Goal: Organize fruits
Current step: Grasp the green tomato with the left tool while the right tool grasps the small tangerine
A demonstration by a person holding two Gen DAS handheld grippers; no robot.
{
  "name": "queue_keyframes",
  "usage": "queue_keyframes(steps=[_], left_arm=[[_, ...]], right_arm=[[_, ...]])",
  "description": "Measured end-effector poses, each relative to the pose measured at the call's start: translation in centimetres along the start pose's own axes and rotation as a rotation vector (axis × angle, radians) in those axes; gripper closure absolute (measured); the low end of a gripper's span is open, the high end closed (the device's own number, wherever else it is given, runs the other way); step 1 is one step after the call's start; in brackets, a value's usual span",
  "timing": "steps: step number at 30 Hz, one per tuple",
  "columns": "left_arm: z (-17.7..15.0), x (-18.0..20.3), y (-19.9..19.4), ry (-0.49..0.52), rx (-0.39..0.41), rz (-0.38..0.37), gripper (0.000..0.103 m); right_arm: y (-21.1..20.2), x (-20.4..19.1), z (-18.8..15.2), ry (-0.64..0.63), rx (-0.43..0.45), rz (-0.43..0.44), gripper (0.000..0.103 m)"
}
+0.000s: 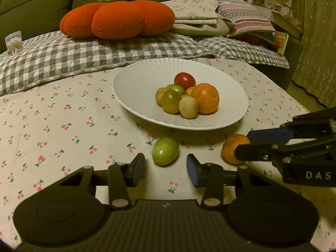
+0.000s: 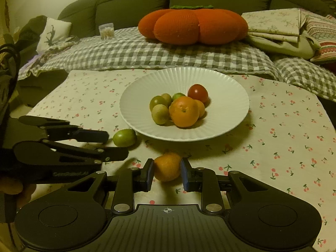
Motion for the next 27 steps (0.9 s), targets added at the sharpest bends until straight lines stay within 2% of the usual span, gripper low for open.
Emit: queue_keyframes(steps=[3,7,10,14,25,27], left_arm=[[0.1,0.1,0.3,-0.001,0.003,0.004,0.063],[0.1,0.1,0.4,0.001,0.007,0.013,0.077],[0.2,-0.1,0.4,-0.004,0.008,0.010,0.077],[0.2,-0.2,0.4,-0.003,0.006,0.012,0.077],[0.0,-0.2,0.0,-0.011,0.000,0.018,0.078],[0.0,-0.2,-0.1,-0.012,0.000,0.020,0.078]], right_arm=[[-0.1,0.1,-0.1,-0.004,-0.002,0.002,0.078],[-0.1,0.1,-0.2,-0.007,-0.010,0.007,0.077],[0.0,0.2,-0.2,-0.002,-0.017,0.012,0.074],[0.3,0.2,-0.4,0.000,-0.029,0.007,0.060],[1.2,-0.7,-0.7,-0.024,-0.050,0.018,0.059],[1.4,-0.9,-0.8,-0.032,-0.055,0.024,0.068]])
Point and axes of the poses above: each gripper's, at about its wrist camera, not at the fingertips, and y roughly the way its jaws point, x to its right, z to its top, the point moved 5 cm from there along y, roughly the way its jaws point, and after that the axes turned 10 degrees about -z, right-handed, at the moved point
